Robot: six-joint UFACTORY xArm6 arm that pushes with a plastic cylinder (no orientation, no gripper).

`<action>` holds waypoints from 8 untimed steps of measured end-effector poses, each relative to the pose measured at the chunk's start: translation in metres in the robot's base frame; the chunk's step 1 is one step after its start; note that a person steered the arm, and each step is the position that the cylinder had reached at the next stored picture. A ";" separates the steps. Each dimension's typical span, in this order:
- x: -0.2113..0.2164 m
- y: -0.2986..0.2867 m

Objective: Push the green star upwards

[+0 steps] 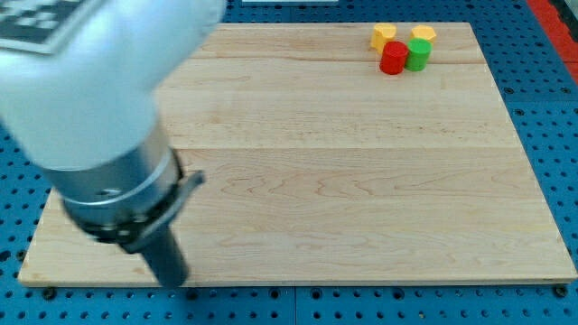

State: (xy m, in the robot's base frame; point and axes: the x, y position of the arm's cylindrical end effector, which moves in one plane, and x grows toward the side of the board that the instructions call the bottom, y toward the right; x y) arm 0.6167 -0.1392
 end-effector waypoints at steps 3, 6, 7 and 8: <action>-0.056 -0.074; -0.154 -0.091; -0.183 -0.095; -0.214 -0.083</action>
